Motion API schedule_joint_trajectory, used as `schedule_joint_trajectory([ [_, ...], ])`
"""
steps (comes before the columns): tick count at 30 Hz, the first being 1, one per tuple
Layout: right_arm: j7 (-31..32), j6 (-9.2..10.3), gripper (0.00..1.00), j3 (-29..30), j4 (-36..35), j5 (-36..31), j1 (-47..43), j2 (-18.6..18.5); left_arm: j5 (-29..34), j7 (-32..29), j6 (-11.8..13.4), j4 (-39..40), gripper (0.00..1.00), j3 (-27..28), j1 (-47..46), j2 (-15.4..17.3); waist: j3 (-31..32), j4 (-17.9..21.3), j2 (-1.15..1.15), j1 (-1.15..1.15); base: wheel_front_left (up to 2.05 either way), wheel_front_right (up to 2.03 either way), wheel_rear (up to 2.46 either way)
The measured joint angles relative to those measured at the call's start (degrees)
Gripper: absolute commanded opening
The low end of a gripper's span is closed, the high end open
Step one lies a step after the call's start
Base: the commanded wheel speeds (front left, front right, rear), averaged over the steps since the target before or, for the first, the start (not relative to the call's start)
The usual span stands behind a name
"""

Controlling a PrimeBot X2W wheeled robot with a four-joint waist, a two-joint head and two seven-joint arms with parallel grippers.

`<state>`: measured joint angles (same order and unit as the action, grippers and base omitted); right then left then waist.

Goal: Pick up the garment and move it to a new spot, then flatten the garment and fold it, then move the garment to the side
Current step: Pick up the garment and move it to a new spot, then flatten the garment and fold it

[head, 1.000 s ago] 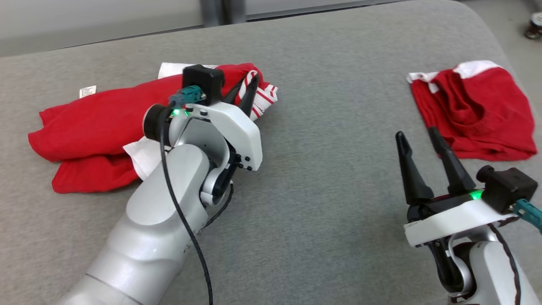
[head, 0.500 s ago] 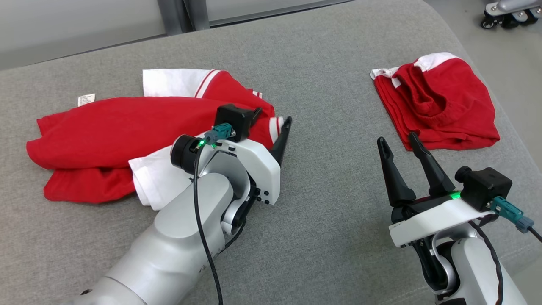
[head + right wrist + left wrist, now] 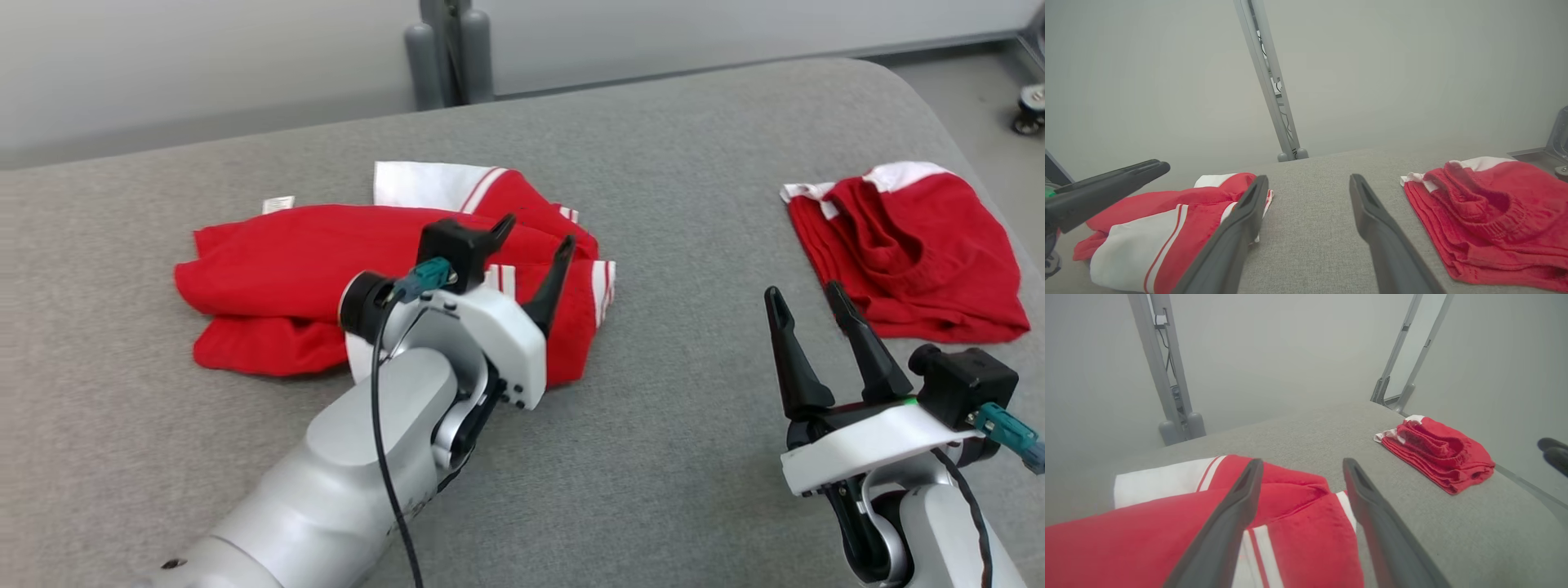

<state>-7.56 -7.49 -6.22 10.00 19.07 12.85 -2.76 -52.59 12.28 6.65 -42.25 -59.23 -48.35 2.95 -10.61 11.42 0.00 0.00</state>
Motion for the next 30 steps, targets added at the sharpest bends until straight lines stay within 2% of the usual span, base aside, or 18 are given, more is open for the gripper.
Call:
schedule_joint_trajectory([
  [5, 1.02, 0.00, 1.00, 0.43, -1.19, -0.43, -2.01, 0.01, -1.48, 0.09, -0.21, -3.08, 1.00, 0.51, 3.53, 1.75, 2.09, -2.57, 0.00, 0.00, 0.00, 0.00, 0.00],
  [10, 1.71, 0.00, 1.00, 0.46, -2.15, -0.47, -2.89, 0.01, -3.33, -0.22, -0.21, -5.79, 1.00, 1.45, 5.84, 2.66, 3.19, -3.55, 0.00, 0.00, 0.00, 0.00, 0.00],
  [22, 3.02, 0.00, 1.00, 0.56, -4.35, -1.25, -3.48, -0.01, -7.73, 0.12, -0.23, -14.48, 1.00, 5.70, 7.95, 4.24, 2.12, -1.67, 0.00, 0.00, 0.00, 0.00, 0.00],
  [27, 3.11, 0.00, 1.00, 0.80, -4.67, -1.40, -3.49, 0.00, -8.75, 0.88, -1.66, -16.07, 1.00, 7.17, 7.81, 4.17, 1.59, -1.29, 0.00, 0.00, 0.00, 0.00, 0.00],
  [30, 3.21, 0.00, 1.00, 0.86, -4.79, -1.41, -3.49, 0.00, -10.29, 0.88, -3.98, -16.30, 1.00, 8.06, 7.51, 3.54, 1.45, -1.19, 0.00, 0.00, 0.00, 0.00, 0.00],
])
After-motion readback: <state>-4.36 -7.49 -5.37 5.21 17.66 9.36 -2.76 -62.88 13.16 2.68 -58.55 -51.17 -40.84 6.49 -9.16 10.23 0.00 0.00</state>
